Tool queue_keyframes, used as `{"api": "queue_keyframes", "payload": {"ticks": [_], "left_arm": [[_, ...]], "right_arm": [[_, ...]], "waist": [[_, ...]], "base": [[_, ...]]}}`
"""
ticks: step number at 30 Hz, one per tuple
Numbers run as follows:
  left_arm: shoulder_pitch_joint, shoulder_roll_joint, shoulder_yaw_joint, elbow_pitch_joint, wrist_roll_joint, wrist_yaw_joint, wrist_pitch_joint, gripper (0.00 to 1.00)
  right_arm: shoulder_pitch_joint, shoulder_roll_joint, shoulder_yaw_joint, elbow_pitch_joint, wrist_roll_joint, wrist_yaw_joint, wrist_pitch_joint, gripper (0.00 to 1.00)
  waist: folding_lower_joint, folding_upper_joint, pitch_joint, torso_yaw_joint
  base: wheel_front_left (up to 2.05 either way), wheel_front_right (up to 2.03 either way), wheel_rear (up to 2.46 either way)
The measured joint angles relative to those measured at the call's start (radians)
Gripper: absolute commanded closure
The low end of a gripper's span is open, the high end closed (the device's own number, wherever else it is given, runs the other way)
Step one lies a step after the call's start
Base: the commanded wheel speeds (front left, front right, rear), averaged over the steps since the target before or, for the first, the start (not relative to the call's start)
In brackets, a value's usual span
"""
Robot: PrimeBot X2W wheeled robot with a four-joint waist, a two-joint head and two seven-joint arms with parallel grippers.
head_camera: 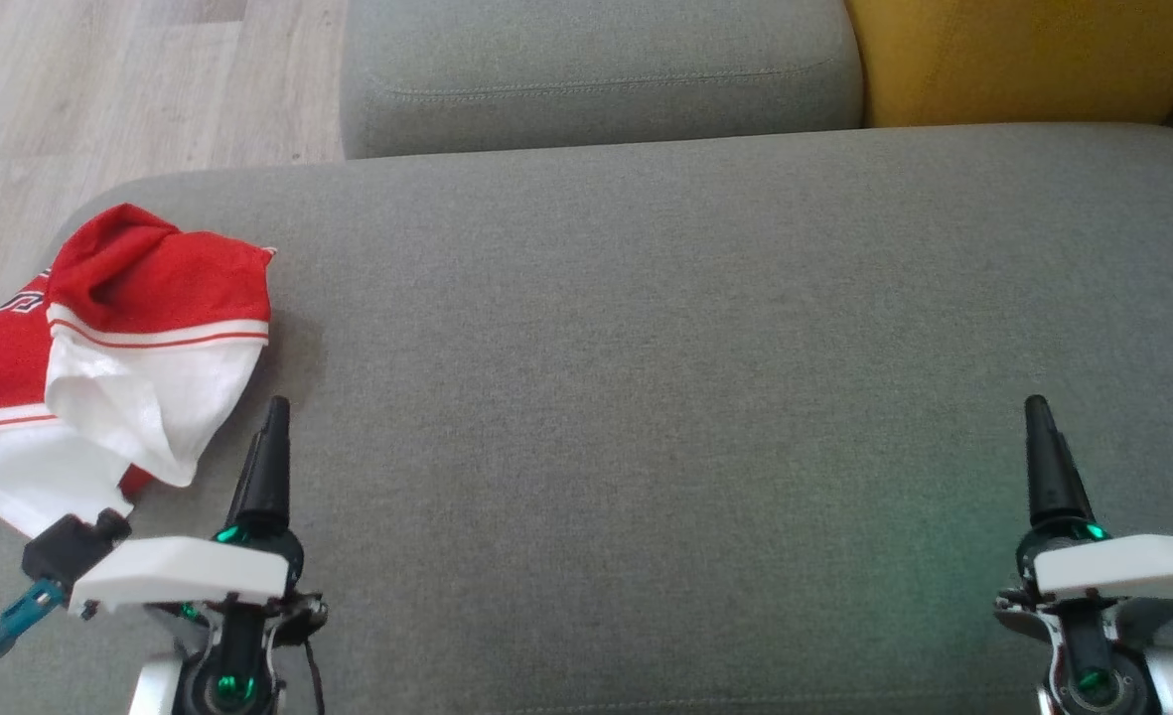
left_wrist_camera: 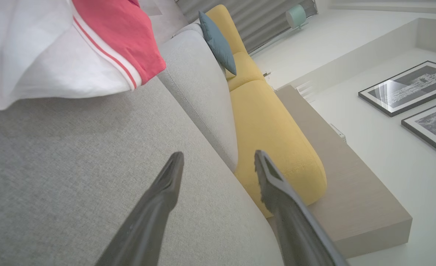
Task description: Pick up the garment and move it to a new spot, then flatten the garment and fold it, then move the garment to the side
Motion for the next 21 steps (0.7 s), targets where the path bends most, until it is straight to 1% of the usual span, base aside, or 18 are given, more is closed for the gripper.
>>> {"api": "queue_keyframes", "payload": {"ticks": [1, 12, 21], "left_arm": [[0.000, 0.000, 0.000, 0.000, 0.000, 0.000, 0.000, 0.00], [0.000, 0.013, -0.034, -0.006, 0.165, 0.003, -0.034, 0.00], [-0.005, 0.026, -0.064, -0.008, 0.299, 0.019, -0.057, 0.00]], "right_arm": [[0.000, 0.000, 0.000, 0.000, 0.000, 0.000, 0.000, 0.00], [0.000, -0.001, 0.018, -0.011, -0.148, 0.000, 0.000, 0.00], [0.000, -0.003, 0.036, -0.021, -0.263, 0.000, 0.000, 0.00]], "waist": [[0.0000, 0.0000, 0.000, 0.000], [0.0000, 0.0000, -0.003, -0.001], [0.0000, 0.0000, -0.004, 0.001]], "base": [[0.00, 0.00, 0.00], [0.00, 0.00, 0.00], [0.00, 0.00, 0.00]]}}
